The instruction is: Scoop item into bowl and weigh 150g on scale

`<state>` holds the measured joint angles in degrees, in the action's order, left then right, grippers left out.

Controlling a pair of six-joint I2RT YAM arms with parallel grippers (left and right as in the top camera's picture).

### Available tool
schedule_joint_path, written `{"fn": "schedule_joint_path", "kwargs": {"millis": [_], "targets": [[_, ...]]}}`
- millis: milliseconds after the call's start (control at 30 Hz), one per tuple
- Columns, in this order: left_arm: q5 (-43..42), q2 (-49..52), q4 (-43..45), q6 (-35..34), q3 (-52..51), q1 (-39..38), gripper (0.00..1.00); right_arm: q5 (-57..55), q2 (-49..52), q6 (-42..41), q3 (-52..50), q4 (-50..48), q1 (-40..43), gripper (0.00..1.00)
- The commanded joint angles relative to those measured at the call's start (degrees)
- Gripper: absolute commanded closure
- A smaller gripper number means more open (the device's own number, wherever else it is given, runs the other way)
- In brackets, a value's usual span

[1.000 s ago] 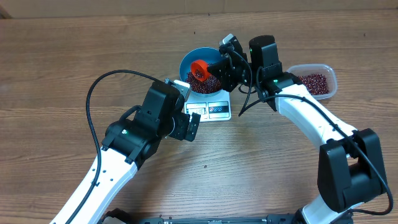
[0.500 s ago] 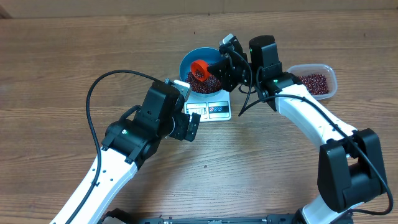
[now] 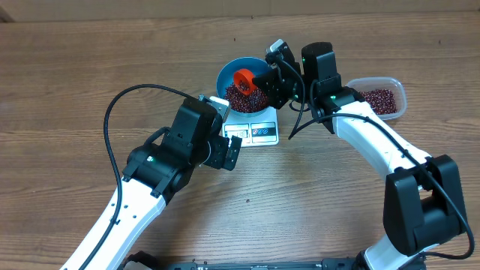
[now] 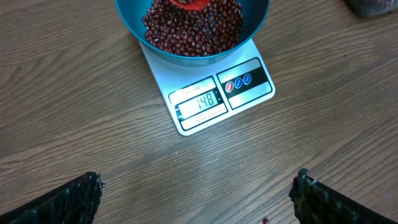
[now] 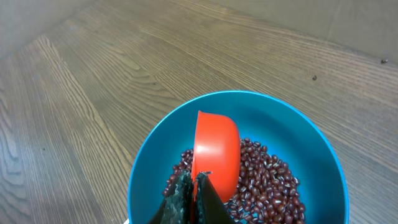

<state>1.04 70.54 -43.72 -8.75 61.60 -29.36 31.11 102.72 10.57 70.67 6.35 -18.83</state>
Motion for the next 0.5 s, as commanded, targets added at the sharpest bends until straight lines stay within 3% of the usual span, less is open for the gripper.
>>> {"fn": "schedule_joint_path", "kwargs": {"millis": [0,100,167,233,333,400,467], "targets": [[-0.6,0.1,0.2,1.1,1.3,0.1,0.00,-2.4,0.1,4.5,0.2,0.9,0.3,0.96],[-0.6,0.1,0.2,1.1,1.3,0.1,0.01,-2.2,0.1,2.7,0.2,0.0,0.6,0.96],[-0.6,0.1,0.2,1.1,1.3,0.1,0.00,0.2,0.1,5.3,0.2,0.1,0.3,0.96],[-0.6,0.1,0.2,1.1,1.3,0.1,0.00,-4.7,0.1,9.5,0.2,1.4,0.2,0.96],[-0.6,0.1,0.2,1.1,1.3,0.1,0.00,-2.5,0.1,6.8,0.2,0.0,0.6,0.96],[-0.6,0.1,0.2,1.0,1.3,0.1,0.01,0.1,0.1,10.2,0.2,0.6,0.5,0.96],[-0.6,0.1,0.2,1.1,1.3,0.1,0.01,-4.3,0.1,11.9,0.2,1.2,0.6,0.96]]}}
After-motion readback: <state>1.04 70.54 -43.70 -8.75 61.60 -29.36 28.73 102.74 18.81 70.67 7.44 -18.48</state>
